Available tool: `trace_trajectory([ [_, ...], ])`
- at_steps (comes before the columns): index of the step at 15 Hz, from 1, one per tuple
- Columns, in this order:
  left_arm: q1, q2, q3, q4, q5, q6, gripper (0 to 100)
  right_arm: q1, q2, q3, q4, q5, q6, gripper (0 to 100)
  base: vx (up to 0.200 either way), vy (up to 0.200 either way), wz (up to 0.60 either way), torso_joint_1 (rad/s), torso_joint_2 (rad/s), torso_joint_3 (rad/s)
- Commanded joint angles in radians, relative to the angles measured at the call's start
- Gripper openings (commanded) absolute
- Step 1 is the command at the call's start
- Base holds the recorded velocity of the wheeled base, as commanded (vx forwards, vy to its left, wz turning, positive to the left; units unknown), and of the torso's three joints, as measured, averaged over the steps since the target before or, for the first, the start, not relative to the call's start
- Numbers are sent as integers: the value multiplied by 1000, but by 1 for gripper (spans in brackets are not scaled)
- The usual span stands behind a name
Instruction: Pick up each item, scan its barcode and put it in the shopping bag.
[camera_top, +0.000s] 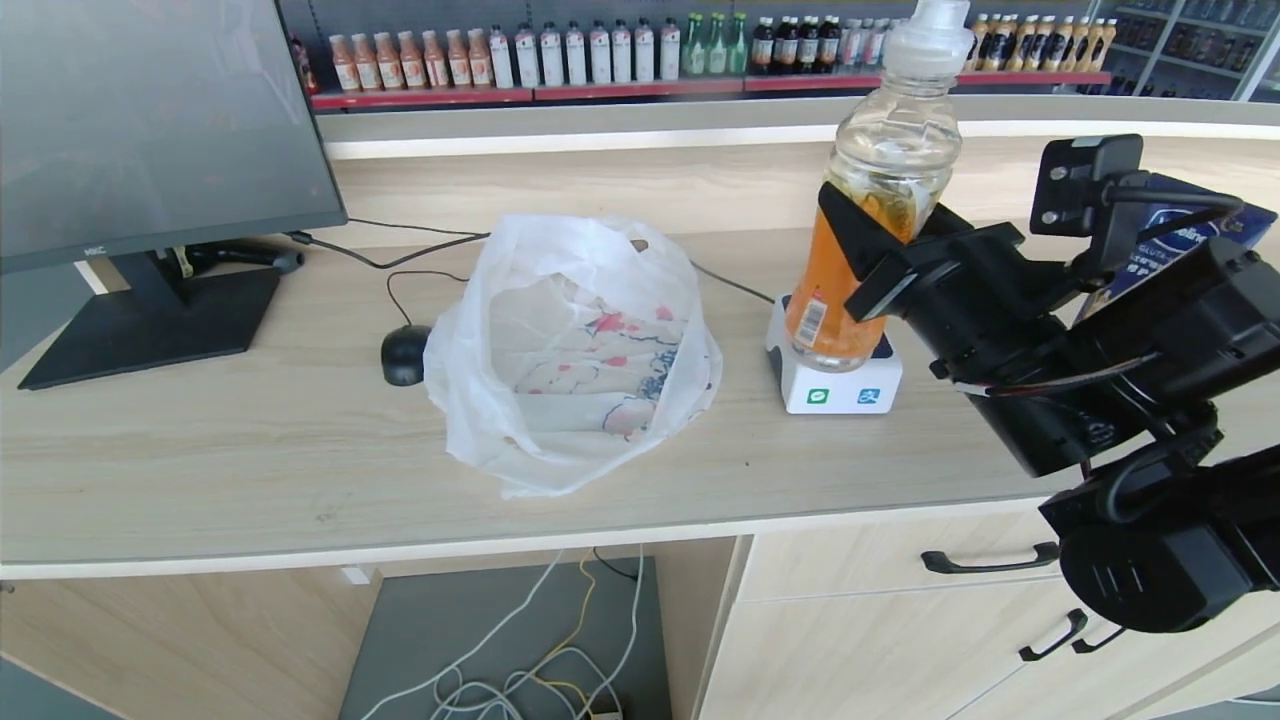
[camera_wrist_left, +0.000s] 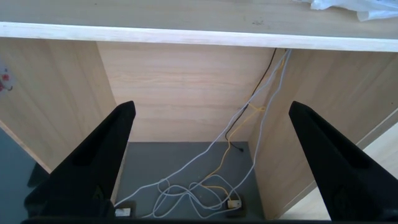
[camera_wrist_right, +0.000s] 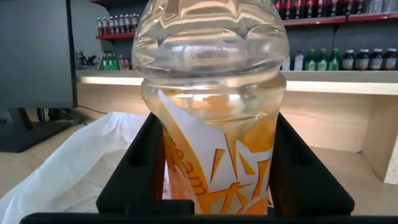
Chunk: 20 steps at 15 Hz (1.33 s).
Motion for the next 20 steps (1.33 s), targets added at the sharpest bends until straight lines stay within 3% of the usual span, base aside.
trace_trajectory([
  [1, -1, 0, 0, 1, 0, 0, 100, 1, 0, 1, 4, 1, -1, 0, 0, 200, 0, 2, 12, 2],
  [11, -1, 0, 0, -1, 0, 0, 100, 1, 3, -8, 4, 1, 9, 0, 0, 200, 0, 2, 3, 3],
  [20, -1, 0, 0, 1, 0, 0, 100, -20, 49, -36, 4, 7, 47, 0, 0, 0, 0, 0, 0, 0],
])
